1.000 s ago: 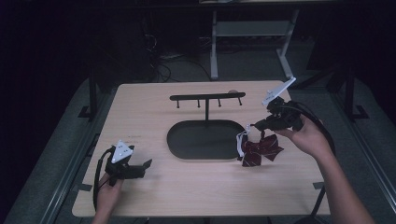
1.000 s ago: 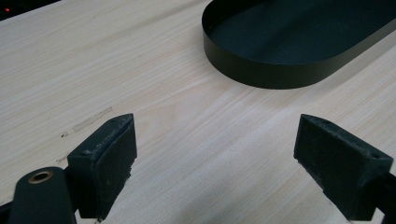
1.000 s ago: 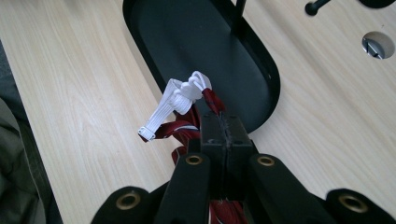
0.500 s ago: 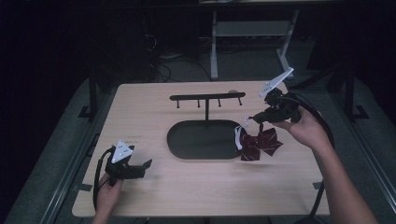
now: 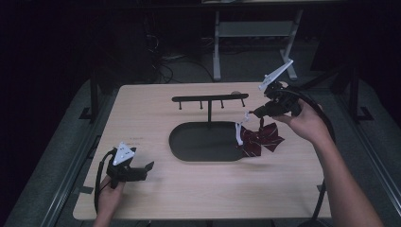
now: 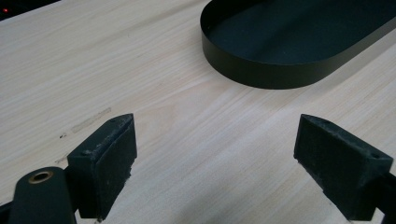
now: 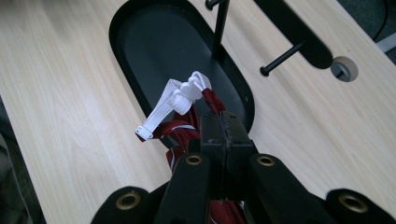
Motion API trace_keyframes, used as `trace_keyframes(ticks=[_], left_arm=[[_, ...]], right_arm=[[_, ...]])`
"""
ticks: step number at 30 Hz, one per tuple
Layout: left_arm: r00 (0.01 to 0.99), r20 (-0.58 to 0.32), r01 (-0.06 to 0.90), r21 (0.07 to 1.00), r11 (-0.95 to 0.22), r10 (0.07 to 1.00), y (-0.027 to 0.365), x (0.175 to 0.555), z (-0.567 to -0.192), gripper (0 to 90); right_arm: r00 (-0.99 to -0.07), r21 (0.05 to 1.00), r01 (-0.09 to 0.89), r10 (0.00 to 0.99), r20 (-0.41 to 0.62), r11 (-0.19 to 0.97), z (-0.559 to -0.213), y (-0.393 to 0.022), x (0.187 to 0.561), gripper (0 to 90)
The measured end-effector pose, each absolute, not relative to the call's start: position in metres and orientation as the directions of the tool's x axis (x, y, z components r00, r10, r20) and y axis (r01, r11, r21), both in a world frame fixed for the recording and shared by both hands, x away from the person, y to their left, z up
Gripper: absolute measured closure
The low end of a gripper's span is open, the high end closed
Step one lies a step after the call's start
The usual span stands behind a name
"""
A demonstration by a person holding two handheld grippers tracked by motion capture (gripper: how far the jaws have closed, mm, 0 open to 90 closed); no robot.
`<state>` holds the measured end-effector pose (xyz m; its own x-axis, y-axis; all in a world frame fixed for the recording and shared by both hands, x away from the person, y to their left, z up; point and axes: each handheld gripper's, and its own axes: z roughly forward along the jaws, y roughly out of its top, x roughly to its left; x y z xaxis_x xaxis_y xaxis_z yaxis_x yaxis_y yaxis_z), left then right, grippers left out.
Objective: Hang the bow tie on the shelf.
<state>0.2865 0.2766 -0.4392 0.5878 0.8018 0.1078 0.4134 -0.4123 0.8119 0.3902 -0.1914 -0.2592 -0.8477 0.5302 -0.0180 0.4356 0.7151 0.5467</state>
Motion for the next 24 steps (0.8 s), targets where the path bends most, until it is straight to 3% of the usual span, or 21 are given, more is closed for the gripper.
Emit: trace_keyframes(ticks=[24], left_arm=[[0.588,0.1,0.413,0.816,-0.404,0.803,0.276,0.287,-0.44,13.1]], right_arm=[[-0.806,0.515,0.498,0.592,-0.023,0.698,-0.253,-0.178,0.43,89.2]])
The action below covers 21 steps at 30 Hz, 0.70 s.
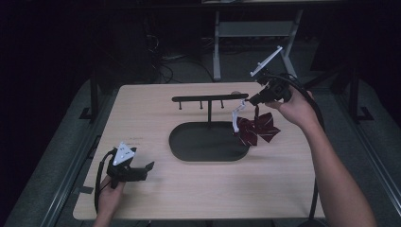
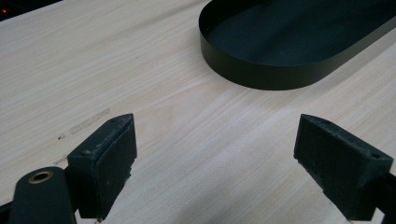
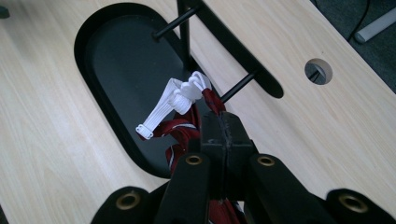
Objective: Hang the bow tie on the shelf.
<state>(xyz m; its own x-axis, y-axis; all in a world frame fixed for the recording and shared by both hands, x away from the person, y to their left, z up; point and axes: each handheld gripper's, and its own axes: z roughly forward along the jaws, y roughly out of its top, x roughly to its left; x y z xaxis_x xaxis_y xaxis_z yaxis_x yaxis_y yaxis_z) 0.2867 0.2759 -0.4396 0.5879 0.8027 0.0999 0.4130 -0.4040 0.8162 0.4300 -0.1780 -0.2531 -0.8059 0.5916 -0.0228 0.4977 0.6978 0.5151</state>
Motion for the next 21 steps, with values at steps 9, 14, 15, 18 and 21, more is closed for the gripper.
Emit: trace_keyframes(ticks=[9,14,15,18,21], left_arm=[[0.586,0.092,0.417,0.818,-0.396,0.805,0.276,0.288,-0.441,13.1],[0.585,0.093,0.422,0.814,-0.4,0.806,0.277,0.289,-0.44,13.1],[0.584,0.092,0.426,0.811,-0.401,0.806,0.276,0.289,-0.44,13.1],[0.583,0.087,0.428,0.812,-0.397,0.808,0.276,0.29,-0.44,13.1],[0.589,0.093,0.425,0.809,-0.406,0.802,0.274,0.29,-0.44,13.1]], right_arm=[[-0.794,0.51,0.515,0.608,-0.02,0.689,-0.253,-0.177,0.443,89.2],[-0.787,0.508,0.527,0.617,-0.012,0.682,-0.256,-0.177,0.451,89.2],[-0.785,0.507,0.529,0.619,-0.011,0.68,-0.257,-0.177,0.452,89.1],[-0.779,0.503,0.539,0.626,-0.007,0.676,-0.26,-0.179,0.456,89.0],[-0.774,0.5,0.551,0.633,0.005,0.669,-0.264,-0.182,0.459,88.8]])
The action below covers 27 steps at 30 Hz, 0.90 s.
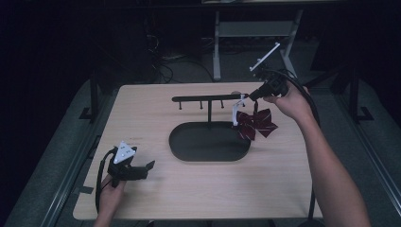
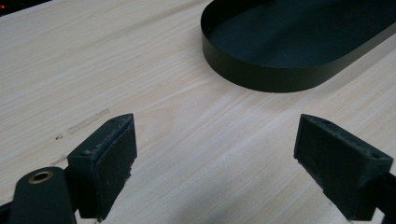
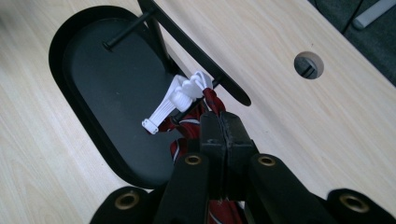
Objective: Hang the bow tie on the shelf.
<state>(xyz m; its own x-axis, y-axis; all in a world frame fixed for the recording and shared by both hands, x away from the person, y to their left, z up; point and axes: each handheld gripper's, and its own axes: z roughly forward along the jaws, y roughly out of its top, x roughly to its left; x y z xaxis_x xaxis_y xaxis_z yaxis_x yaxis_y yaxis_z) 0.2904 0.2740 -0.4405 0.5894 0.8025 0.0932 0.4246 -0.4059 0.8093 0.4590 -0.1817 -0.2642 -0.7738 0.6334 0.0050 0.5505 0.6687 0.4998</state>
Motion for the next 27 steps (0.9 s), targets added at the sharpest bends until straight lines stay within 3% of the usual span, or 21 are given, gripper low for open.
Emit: trace_keyframes(ticks=[27], left_arm=[[0.592,0.102,0.418,0.809,-0.413,0.799,0.275,0.285,-0.44,13.1]], right_arm=[[-0.763,0.497,0.594,0.638,0.1,0.633,-0.303,-0.206,0.453,81.9]])
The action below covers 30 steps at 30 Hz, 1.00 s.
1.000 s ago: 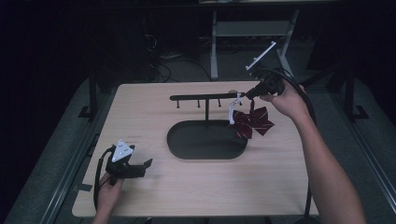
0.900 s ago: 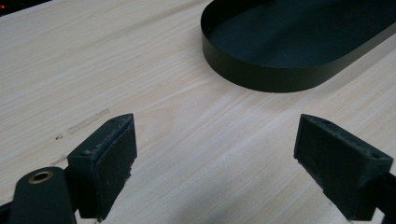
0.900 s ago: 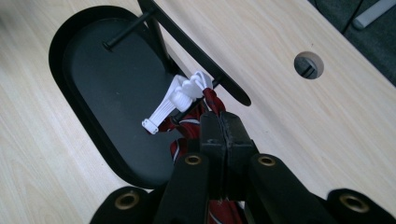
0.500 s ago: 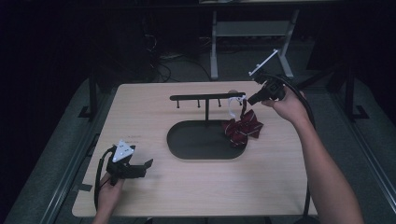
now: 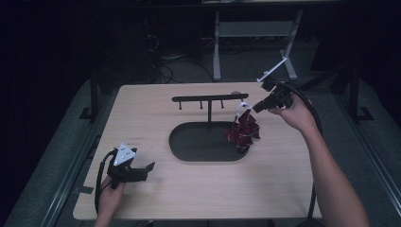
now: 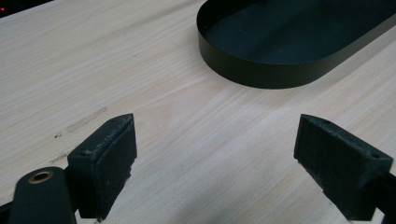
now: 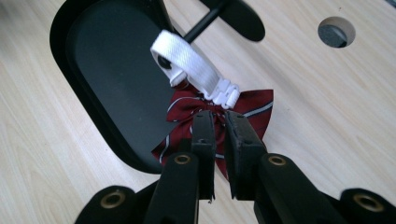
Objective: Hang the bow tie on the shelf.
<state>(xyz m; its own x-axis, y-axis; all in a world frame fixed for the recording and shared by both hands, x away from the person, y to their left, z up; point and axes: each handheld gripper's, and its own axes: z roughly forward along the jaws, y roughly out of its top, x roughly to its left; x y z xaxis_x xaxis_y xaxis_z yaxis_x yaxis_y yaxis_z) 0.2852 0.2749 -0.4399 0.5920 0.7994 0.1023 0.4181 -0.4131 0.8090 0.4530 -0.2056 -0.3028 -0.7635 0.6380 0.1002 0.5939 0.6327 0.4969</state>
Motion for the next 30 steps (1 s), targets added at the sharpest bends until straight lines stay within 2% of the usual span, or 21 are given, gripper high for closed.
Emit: trace_keyframes(ticks=[30], left_arm=[[0.594,0.104,0.417,0.809,-0.415,0.798,0.275,0.283,-0.439,13.1]], right_arm=[[-0.752,0.502,0.625,0.634,0.183,0.597,-0.33,-0.227,0.44,72.6]])
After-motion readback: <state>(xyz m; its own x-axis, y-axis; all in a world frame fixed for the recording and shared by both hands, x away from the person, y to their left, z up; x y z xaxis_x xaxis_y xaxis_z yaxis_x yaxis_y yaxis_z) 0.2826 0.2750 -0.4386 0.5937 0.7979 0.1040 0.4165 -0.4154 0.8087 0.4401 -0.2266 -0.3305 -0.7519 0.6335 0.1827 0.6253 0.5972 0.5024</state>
